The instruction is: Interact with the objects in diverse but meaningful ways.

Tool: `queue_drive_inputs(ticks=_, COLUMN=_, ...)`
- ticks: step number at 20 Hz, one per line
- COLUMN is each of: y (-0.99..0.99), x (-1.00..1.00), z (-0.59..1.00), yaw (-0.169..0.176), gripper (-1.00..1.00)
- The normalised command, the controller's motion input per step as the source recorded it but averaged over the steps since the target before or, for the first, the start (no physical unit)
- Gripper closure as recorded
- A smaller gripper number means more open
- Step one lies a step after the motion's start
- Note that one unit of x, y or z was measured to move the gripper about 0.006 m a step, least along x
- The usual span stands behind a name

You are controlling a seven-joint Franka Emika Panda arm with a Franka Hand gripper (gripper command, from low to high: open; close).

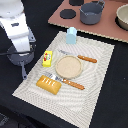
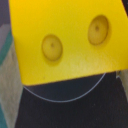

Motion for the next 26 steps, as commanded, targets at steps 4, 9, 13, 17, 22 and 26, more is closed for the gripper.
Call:
queue_drive_inputs(ticks=4, y=-0.15, x=-0.66, z=0.00, yaw=0.021, gripper=1.00)
queue_drive_inputs(ticks=9, y=-0.25, x=-0.71, z=-0.10, yaw=0.015, gripper=1.00)
queue_drive_inputs(ticks=13, y=-0.18, x=-0.70, z=-0.15, yaw=0.022, gripper=1.00)
queue_drive_inputs(ticks=17, y=-0.16, x=-0.65, z=-0.19, yaw=0.022, gripper=1.00)
queue_drive_inputs(ticks=22, y=0.00, x=-0.40, z=-0.02, yaw=0.011, gripper=-1.00)
queue_drive_inputs(ticks=26, y=0.13, x=-0.22, z=0.12, yaw=0.000, gripper=-1.00)
